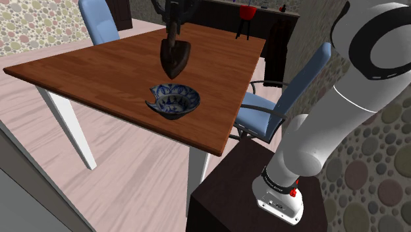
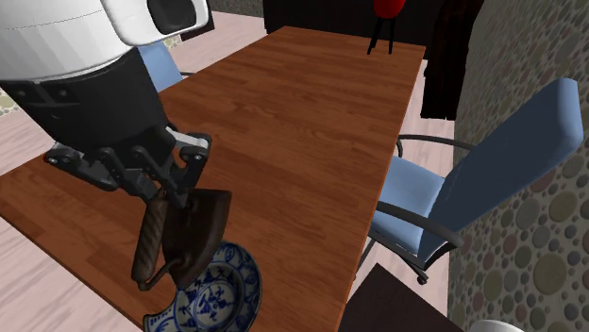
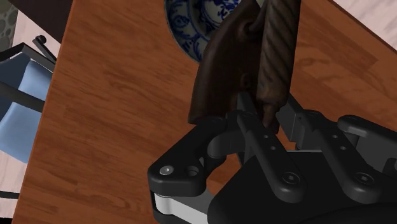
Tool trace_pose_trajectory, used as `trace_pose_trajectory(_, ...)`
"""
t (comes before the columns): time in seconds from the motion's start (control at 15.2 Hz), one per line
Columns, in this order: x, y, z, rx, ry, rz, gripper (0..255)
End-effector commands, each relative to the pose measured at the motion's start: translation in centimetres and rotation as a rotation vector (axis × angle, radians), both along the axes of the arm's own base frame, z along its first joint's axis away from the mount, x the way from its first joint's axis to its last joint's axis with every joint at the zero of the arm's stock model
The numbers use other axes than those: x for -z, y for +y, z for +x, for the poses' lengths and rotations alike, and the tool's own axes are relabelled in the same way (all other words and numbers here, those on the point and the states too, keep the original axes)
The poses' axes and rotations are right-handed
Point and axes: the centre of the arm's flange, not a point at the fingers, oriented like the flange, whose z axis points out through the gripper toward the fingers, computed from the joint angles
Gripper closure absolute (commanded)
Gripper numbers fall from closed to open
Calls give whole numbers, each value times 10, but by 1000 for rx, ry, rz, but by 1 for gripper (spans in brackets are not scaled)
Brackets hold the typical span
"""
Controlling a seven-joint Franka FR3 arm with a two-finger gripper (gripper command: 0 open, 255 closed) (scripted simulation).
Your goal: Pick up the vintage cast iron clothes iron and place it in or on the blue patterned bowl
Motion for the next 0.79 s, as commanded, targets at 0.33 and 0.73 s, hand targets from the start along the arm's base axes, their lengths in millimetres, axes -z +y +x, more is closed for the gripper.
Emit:
trace_pose_trajectory(0.33, 37, 0, 0, 0, -1, 0, 255)
trace_pose_trajectory(0.73, 68, 0, 0, 0, -1, 0, 255)
